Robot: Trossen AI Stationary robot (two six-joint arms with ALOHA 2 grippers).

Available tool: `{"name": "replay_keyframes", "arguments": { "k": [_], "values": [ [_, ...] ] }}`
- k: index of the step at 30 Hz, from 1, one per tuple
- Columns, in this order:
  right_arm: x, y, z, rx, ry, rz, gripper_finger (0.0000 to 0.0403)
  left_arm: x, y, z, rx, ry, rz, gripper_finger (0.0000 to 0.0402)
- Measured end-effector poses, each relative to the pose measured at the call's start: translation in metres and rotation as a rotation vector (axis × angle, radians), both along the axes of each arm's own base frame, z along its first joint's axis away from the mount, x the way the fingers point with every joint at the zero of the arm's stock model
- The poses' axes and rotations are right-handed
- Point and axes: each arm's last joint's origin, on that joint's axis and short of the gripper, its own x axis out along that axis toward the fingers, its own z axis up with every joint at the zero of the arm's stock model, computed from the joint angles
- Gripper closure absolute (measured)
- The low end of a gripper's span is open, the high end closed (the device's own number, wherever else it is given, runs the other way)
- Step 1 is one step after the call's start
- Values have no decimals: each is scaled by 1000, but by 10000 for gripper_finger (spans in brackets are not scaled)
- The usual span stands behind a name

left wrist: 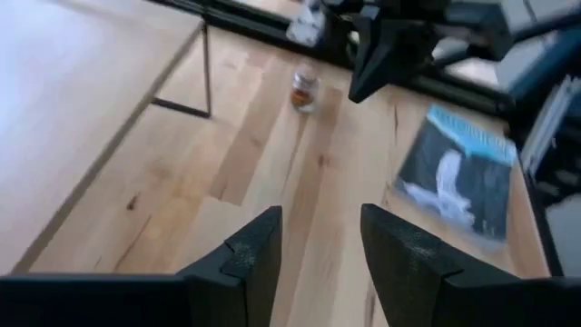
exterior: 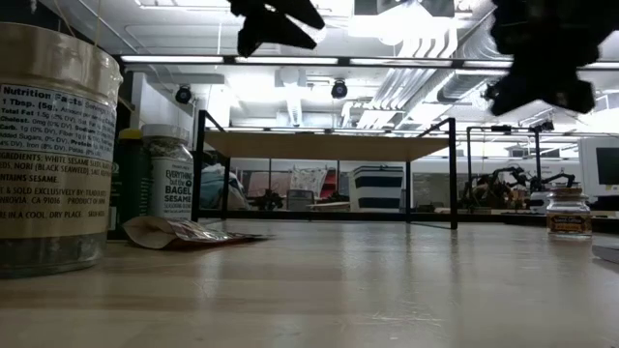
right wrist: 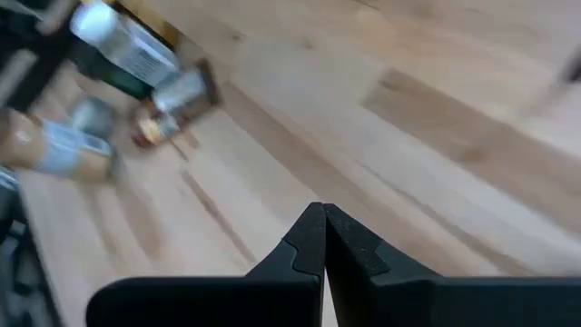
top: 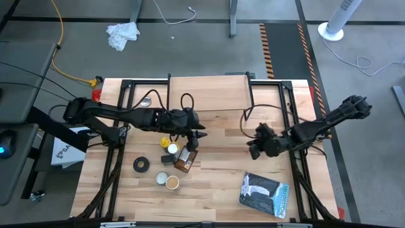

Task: Shelf spices
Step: Adjust the shelf

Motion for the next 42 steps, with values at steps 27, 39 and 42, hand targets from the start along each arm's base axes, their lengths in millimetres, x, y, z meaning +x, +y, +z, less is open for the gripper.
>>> {"name": "replay_keyframes", "arguments": {
  "k": [27,39,42],
  "values": [
    [-10,-99,52,-151,-350,-346,403,-42,57,32,3,-78,515,253],
    [-13,-25,49,-89,-305,351,403,-47,-51,24,-138,0,85,265],
    [-17,-3,31,-62,-149,375,403,-54,-81,9,-122,82,94,269]
  ]
}}
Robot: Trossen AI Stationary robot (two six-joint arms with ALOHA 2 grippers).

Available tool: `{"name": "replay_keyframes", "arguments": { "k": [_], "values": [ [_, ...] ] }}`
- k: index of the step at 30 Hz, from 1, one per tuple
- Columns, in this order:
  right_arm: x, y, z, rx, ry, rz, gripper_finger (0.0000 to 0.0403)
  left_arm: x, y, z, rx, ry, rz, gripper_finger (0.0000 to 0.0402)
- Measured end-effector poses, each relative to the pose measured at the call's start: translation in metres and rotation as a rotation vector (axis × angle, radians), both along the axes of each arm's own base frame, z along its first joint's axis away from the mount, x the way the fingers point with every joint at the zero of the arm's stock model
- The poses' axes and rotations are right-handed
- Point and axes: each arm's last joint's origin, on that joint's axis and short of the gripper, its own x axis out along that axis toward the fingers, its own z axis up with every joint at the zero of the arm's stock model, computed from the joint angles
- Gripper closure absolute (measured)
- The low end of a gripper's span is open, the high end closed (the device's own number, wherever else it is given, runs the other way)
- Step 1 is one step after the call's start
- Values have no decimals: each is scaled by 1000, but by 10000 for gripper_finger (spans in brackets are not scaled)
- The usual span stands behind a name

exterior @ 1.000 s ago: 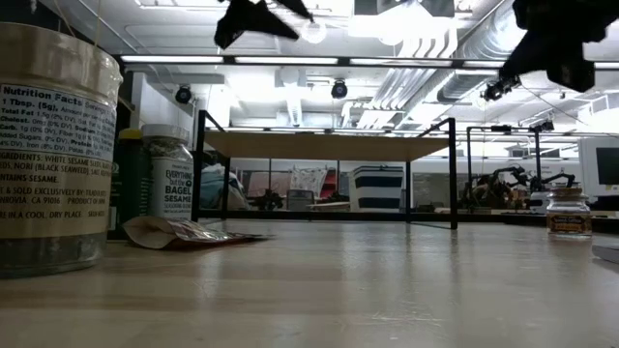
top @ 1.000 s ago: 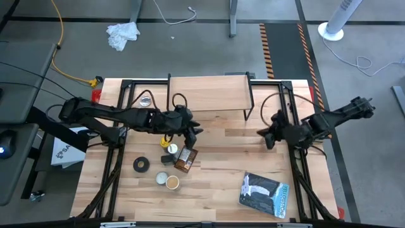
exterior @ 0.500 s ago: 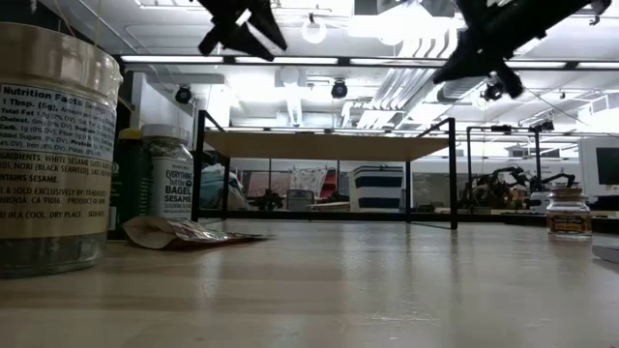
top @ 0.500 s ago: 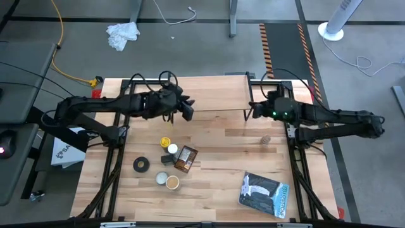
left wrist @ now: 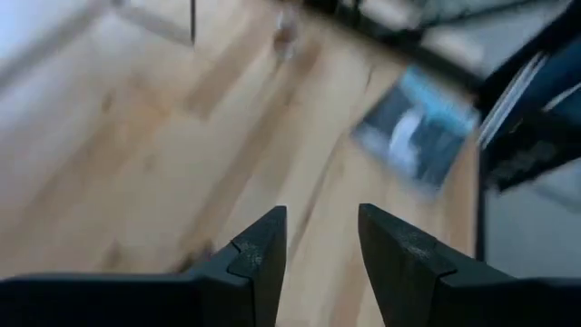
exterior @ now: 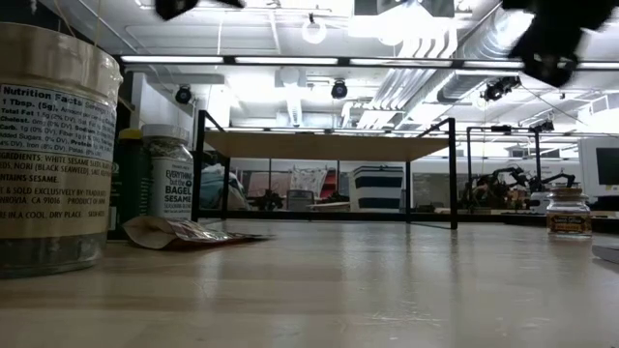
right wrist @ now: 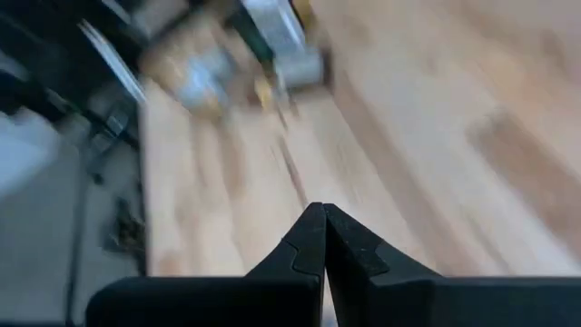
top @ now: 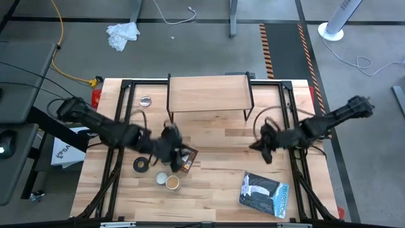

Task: Shelf spices
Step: Adjust the shelf

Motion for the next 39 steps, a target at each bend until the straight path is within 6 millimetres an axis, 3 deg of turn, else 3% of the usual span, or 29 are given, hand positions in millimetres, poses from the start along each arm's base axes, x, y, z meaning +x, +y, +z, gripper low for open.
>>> {"name": "replay_keyframes", "arguments": {
  "k": [4,9,15,18,22,31,39],
  "values": [
    [-2,21,-19,-37,119,-55,403,-2,-22,-24,-6,111,51,270],
    [2,29,-27,-28,147,-99,403,9,-27,-33,-63,110,49,270],
    [-1,30,-29,-54,169,-78,403,12,-20,-37,-7,180,-72,270],
    [-4,26,-31,-57,188,-153,403,13,-12,-38,13,207,-68,270],
    [-4,24,-30,-68,149,-242,403,16,-6,-38,28,193,-15,270],
    [-2,25,-28,-82,120,-233,403,15,-6,-35,30,80,226,270],
    [-5,22,-30,-77,124,-316,403,15,-6,-36,86,138,99,270]
  ]
}}
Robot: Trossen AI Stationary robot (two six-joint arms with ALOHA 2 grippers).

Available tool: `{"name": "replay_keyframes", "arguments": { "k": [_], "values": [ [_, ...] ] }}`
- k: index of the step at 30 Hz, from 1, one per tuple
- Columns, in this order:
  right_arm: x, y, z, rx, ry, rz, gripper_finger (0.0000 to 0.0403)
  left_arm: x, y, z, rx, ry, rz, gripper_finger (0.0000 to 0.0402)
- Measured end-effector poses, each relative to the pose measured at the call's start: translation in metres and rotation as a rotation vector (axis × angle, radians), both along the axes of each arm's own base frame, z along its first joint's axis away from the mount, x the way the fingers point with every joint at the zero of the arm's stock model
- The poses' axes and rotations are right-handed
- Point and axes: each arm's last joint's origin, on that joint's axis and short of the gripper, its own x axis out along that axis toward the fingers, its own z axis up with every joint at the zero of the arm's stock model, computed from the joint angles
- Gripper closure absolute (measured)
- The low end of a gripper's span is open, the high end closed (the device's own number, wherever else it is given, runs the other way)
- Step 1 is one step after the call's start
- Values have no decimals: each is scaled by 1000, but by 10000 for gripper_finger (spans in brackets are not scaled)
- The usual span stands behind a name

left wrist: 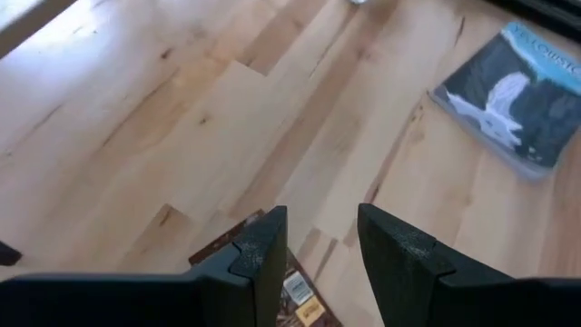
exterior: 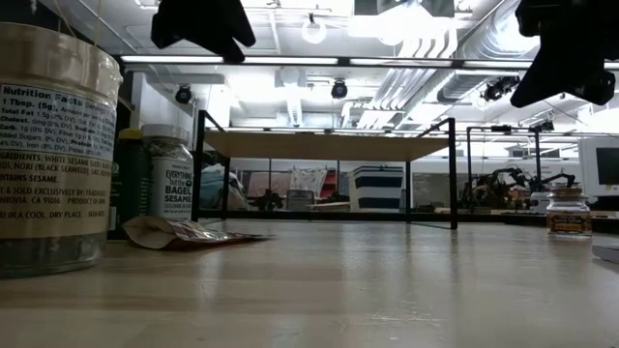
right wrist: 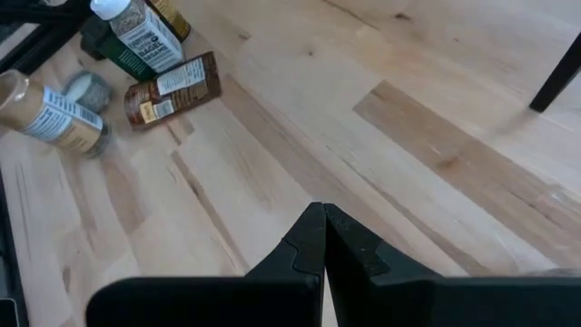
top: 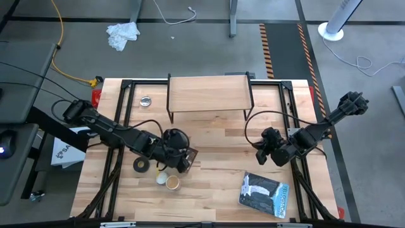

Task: Shelf spices
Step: Adjust the shelf

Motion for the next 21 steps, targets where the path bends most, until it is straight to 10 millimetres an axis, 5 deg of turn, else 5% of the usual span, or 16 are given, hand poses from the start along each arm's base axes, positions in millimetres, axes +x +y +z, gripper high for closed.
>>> {"name": "replay_keyframes", "arguments": {
  "k": [16,21],
  "values": [
    [0,1,0,11,4,9,403,5,11,0,35,80,-180,270],
    [0,2,-1,40,33,43,403,2,1,24,-34,133,-387,270]
  ]
}}
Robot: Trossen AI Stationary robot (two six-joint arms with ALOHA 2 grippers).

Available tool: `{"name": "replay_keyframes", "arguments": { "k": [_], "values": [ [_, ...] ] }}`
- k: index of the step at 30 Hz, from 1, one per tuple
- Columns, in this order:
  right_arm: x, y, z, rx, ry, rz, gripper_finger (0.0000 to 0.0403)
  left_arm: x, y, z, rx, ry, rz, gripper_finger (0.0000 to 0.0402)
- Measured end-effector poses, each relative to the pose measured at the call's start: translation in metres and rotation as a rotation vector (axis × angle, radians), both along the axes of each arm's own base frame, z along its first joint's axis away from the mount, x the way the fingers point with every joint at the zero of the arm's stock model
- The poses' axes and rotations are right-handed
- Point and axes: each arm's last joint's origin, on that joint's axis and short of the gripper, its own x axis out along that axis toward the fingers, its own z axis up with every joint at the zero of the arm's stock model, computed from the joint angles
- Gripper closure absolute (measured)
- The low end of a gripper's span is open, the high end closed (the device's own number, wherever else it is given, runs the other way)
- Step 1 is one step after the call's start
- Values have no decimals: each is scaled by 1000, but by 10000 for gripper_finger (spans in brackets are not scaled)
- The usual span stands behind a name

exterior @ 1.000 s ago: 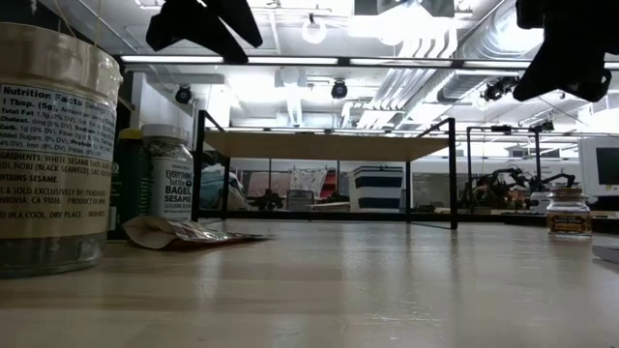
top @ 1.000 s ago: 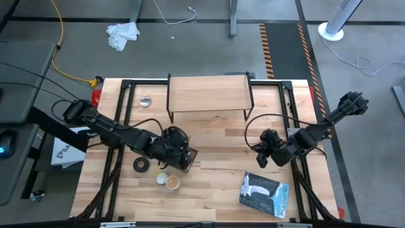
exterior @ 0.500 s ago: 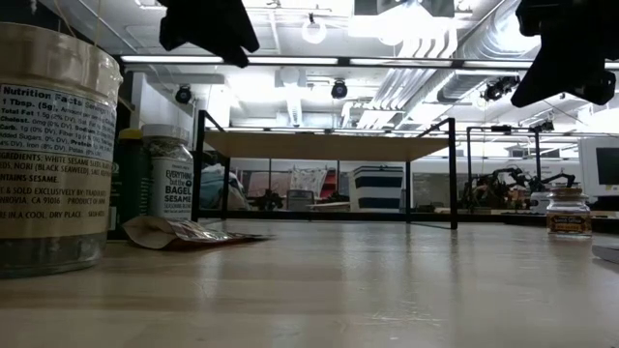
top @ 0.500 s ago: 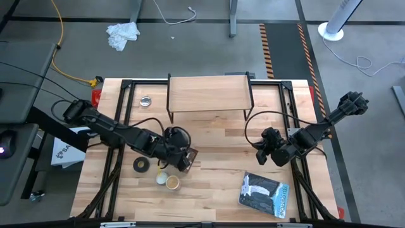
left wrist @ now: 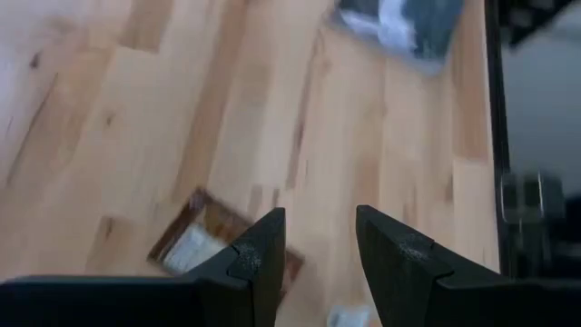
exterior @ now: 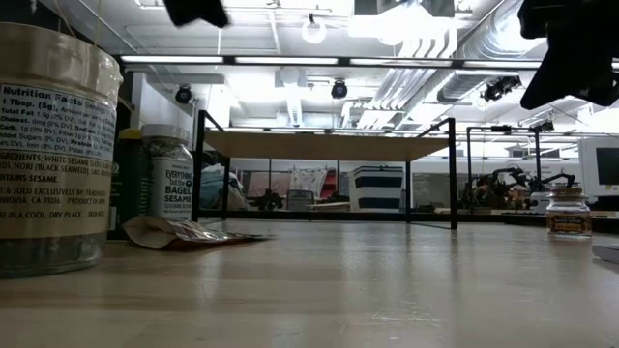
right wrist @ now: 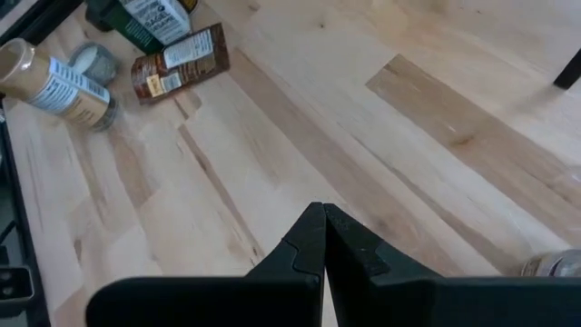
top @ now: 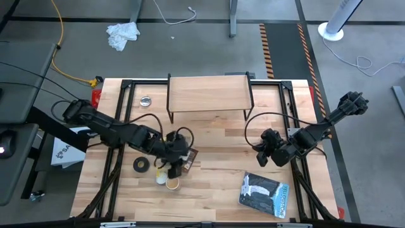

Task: Shelf spices
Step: Adjust the shelf

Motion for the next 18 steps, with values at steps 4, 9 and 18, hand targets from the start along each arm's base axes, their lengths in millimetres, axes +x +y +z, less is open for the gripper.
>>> {"name": "replay_keyframes", "arguments": {
  "k": [4,9,18],
  "values": [
    [0,0,0,8,0,-4,403,-9,1,20,111,53,-1,270],
    [0,0,0,22,-1,-15,403,-17,3,33,154,128,-84,270],
    [0,0,0,21,2,-6,403,-24,3,9,145,341,-136,270]
  ]
}}
